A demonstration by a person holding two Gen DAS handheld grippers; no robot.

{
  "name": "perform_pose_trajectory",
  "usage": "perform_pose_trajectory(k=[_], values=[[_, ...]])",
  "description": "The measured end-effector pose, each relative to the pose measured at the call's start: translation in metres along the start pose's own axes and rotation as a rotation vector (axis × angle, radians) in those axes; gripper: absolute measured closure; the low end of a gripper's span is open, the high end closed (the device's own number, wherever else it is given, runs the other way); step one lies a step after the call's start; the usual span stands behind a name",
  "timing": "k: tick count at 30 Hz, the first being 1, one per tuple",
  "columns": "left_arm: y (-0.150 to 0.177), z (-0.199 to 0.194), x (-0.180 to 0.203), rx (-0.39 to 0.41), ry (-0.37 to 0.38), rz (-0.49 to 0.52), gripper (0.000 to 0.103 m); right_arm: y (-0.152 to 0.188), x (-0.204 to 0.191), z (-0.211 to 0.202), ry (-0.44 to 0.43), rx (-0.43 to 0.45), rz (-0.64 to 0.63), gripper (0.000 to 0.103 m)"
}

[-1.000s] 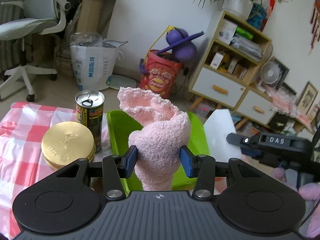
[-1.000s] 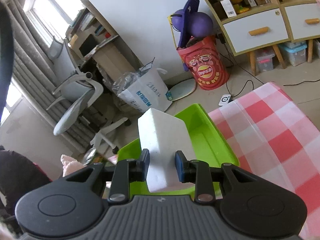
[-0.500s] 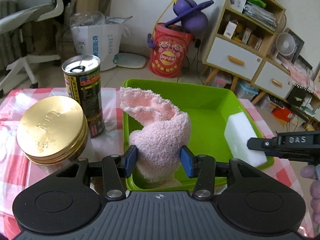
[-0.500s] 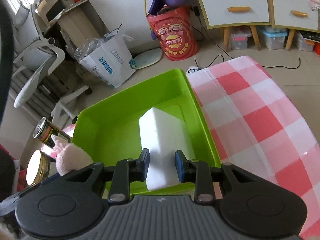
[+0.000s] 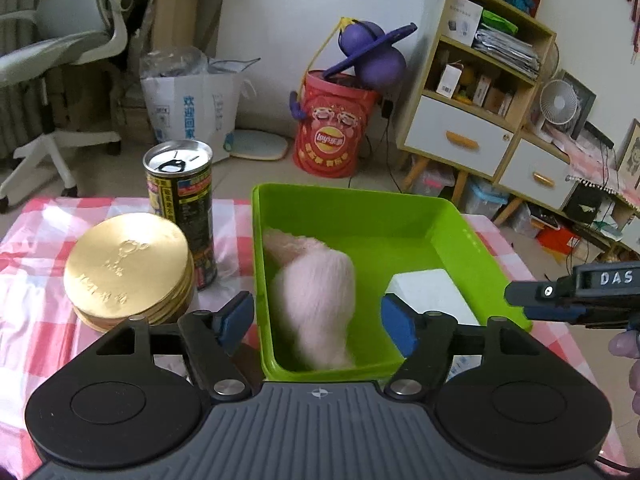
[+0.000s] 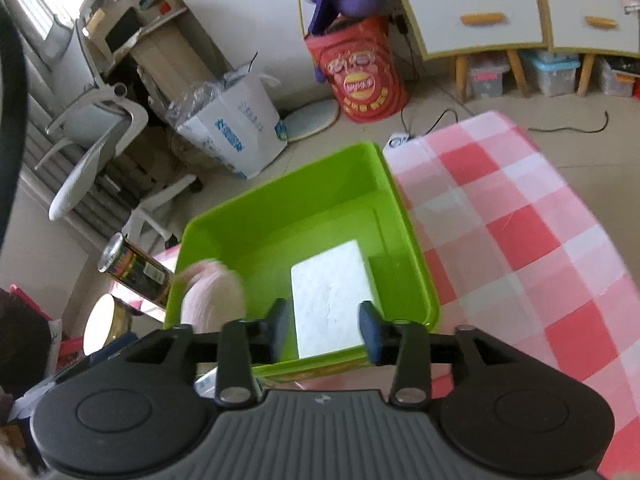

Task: Organize soft objects
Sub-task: 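Withdraw both grippers from the bin back to the toy pile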

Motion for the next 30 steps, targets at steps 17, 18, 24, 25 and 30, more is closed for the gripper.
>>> perform_pose_trajectory(k=[17,18,24,25,30], values=[[0.024,-0.093,-0.012,-0.001,-0.016,0.004,0.011,0.033,-0.016,-0.083,0.014,0.014,0.022,0.051],[0.028,-0.098,-0.014,-0.003,-0.02,0.0,0.01,0.037,-0.018,-0.087,0.014,0.01,0.018,0.049],[0.051,-0.119,-0.02,-0.047,-0.053,0.014,0.006,0.066,-0.028,-0.101,0.013,-0.033,0.018,0.044],[0.056,-0.122,-0.022,-0.056,-0.06,0.017,0.005,0.072,-0.029,-0.102,0.014,-0.041,0.019,0.044],[0.079,-0.13,-0.031,-0.112,-0.094,0.016,0.005,0.1,-0.031,-0.104,0.027,-0.1,0.026,0.042]])
Point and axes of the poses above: each gripper's, at about its wrist camera, not at the fingertips, and z roughly the way its jaws point, x to its right, y to its underside, the point moved 8 cm from there along z, roughly the way its jaws point, and after that the axes turned 11 degrees about -y, right-handed, at the moved point
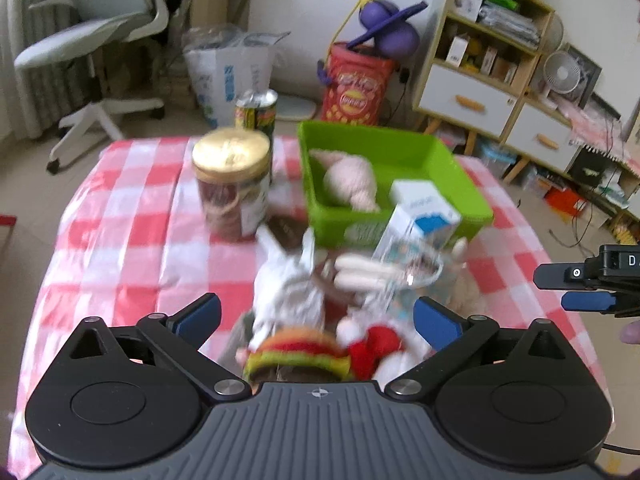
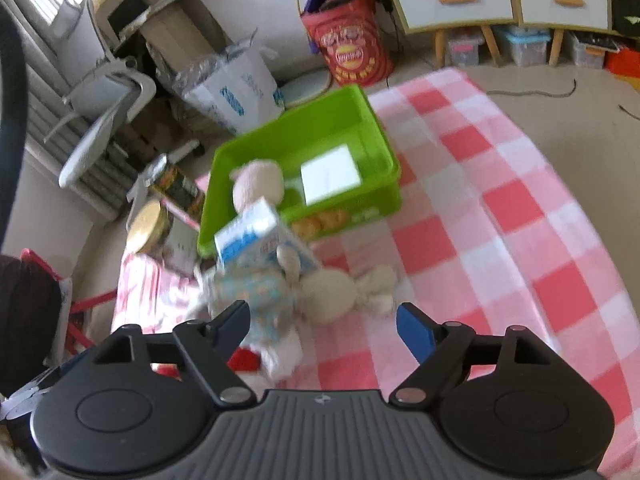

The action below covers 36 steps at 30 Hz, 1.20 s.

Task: Organize soft objects
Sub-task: 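Withdraw both grippers from the bin back to the toy pile, then grasp the plush hamburger with the left gripper while the right grasps the snowman plush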

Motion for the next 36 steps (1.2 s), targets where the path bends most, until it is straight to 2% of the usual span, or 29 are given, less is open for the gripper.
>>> perform_pose_trajectory(k=[8,15,19,21,24,28,36], values=[[0.039,0.008,-0.01,-0.107,0.007,-0.013,0.006,0.041,-0.003,0.01,0.003,-0.094,0.017,0.039],[0.052,0.019,-0.026,-0.138,-0.018,-0.024,0.007,0.058,-0.01,0.025,0.012,-0.15,0.009,0.039],[0.057,0.027,-0.031,-0.172,0.003,-0.067,0.009,0.067,-0.017,0.036,-0.001,-0.182,0.023,0.039],[0.057,0.029,-0.031,-0.169,0.027,-0.085,0.011,0.071,-0.022,0.041,-0.011,-0.198,0.034,0.039],[0.057,0.033,-0.027,-0.145,0.089,-0.099,0.021,0.077,-0.028,0.051,-0.037,-0.224,0.058,0.039],[0.061,0.04,-0.024,-0.169,0.129,-0.104,0.036,0.084,-0.035,0.064,-0.061,-0.249,0.087,0.039],[0.061,0.043,-0.025,-0.149,0.147,-0.105,0.038,0.09,-0.038,0.085,-0.098,-0.246,0.155,0.039]])
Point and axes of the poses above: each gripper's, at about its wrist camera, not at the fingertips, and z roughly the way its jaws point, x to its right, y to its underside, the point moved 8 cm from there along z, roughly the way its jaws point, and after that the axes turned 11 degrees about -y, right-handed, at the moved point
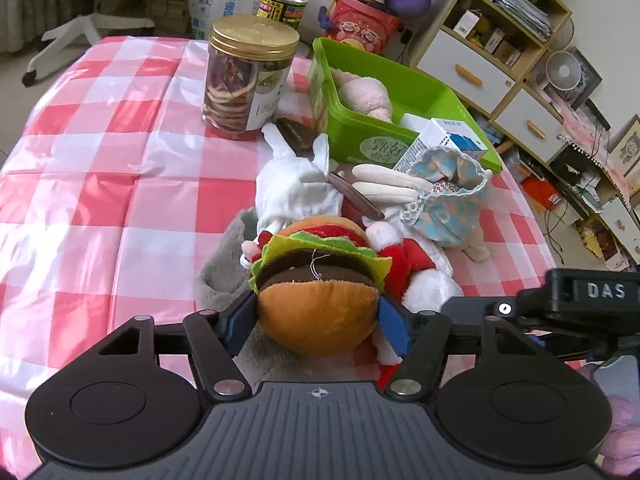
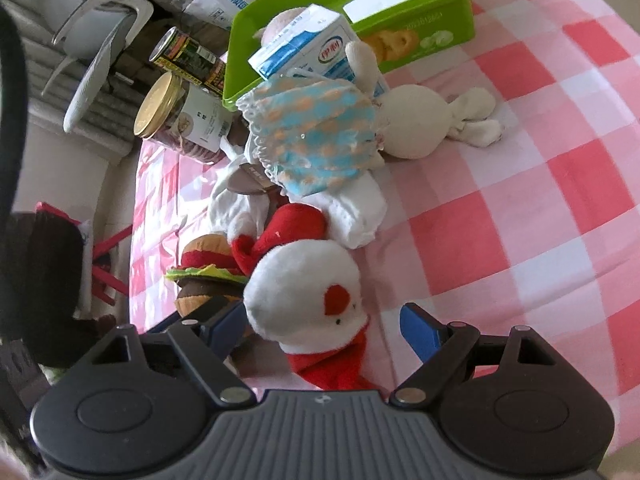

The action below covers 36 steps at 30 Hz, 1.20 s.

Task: Organize soft objects
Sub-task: 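Grasp the plush hamburger with the left gripper while the right grasps the snowman plush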

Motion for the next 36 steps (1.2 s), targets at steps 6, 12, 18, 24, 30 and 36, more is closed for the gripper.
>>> perform_pose_trajectory(k=[6,12,18,24,30,36], values=[[0.0,0.001,-0.002,0.004,0.005,-0.009,0.039,-0.003,0.005,0.014,-0.057,0.01,0.078,0.04],[0.0,0.002,-0.002,0.003,0.006,-0.011,0.041,-0.004,0.007,0.024,-0.068,0.029,0.098,0.046],[0.0,0.001,-0.002,0.004,0.005,-0.011,0.043,-0.002,0.009,0.028,-0.066,0.03,0.089,0.054],[-0.003,-0.002,-0.003,0.012,0.006,-0.018,0.047,0.001,0.0,0.026,-0.051,0.027,0.035,0.064],[-0.005,-0.01,-0.004,0.028,0.019,-0.022,0.049,0.0,-0.005,0.023,-0.055,0.021,0.02,0.065],[-0.01,-0.02,-0.006,0.059,0.034,-0.042,0.05,-0.002,0.001,0.005,-0.074,0.028,0.015,0.066]])
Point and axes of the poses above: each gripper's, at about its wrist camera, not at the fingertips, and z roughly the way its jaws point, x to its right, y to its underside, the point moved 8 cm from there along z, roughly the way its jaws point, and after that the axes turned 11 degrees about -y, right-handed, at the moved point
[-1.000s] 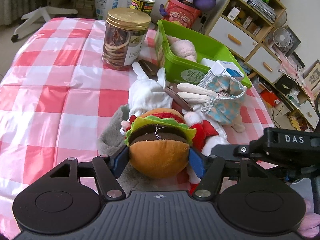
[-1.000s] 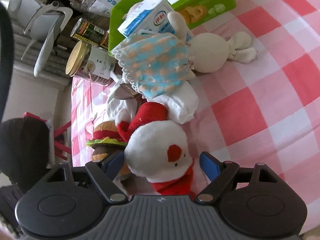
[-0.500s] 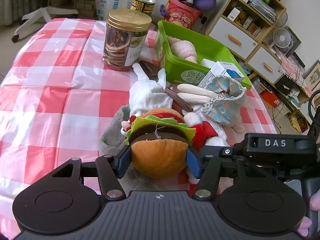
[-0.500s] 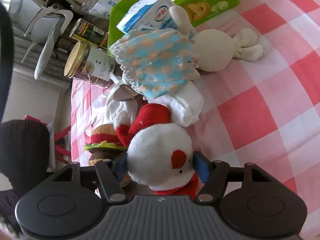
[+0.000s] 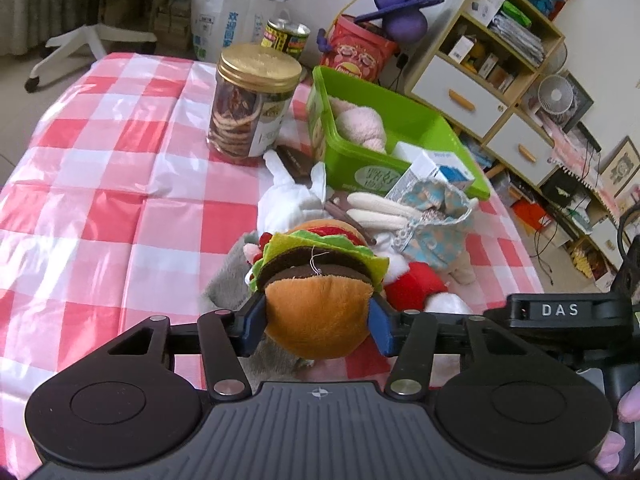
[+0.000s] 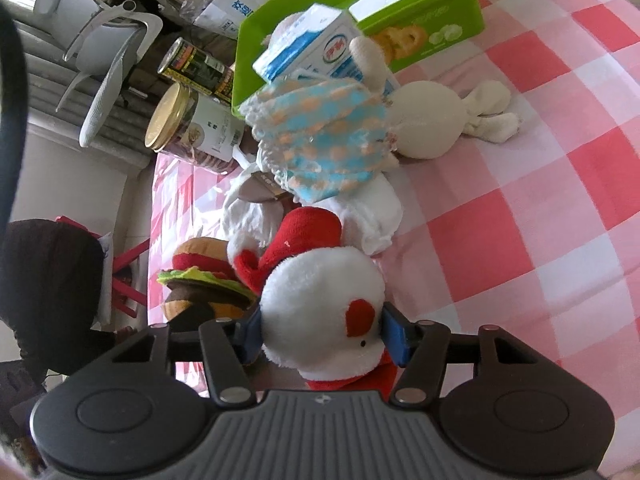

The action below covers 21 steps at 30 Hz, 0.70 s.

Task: Organize soft objects
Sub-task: 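Grasp the plush hamburger with the left gripper while the right grasps the snowman plush, then carry hamburger and snowman plush into the green bin and open both grippers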

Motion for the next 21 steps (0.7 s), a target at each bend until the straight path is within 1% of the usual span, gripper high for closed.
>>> perform_pose_trajectory(k=[7,10,18,21], values=[[-0.006,-0.007,-0.001,0.025,0.009,-0.021,0.05,-0.01,0.014,-0.029,-0.025,0.032,0.025,0.066],[-0.009,-0.01,-0.001,0.042,0.011,-0.025,0.05,-0.015,0.021,-0.047,-0.028,0.061,0.035,0.066],[-0.029,-0.017,0.013,0.119,0.013,-0.047,0.05,-0.049,0.041,-0.098,-0.01,0.211,0.059,0.066],[-0.038,-0.017,0.023,0.156,0.008,-0.032,0.05,-0.063,0.042,-0.111,-0.02,0.262,0.06,0.066]])
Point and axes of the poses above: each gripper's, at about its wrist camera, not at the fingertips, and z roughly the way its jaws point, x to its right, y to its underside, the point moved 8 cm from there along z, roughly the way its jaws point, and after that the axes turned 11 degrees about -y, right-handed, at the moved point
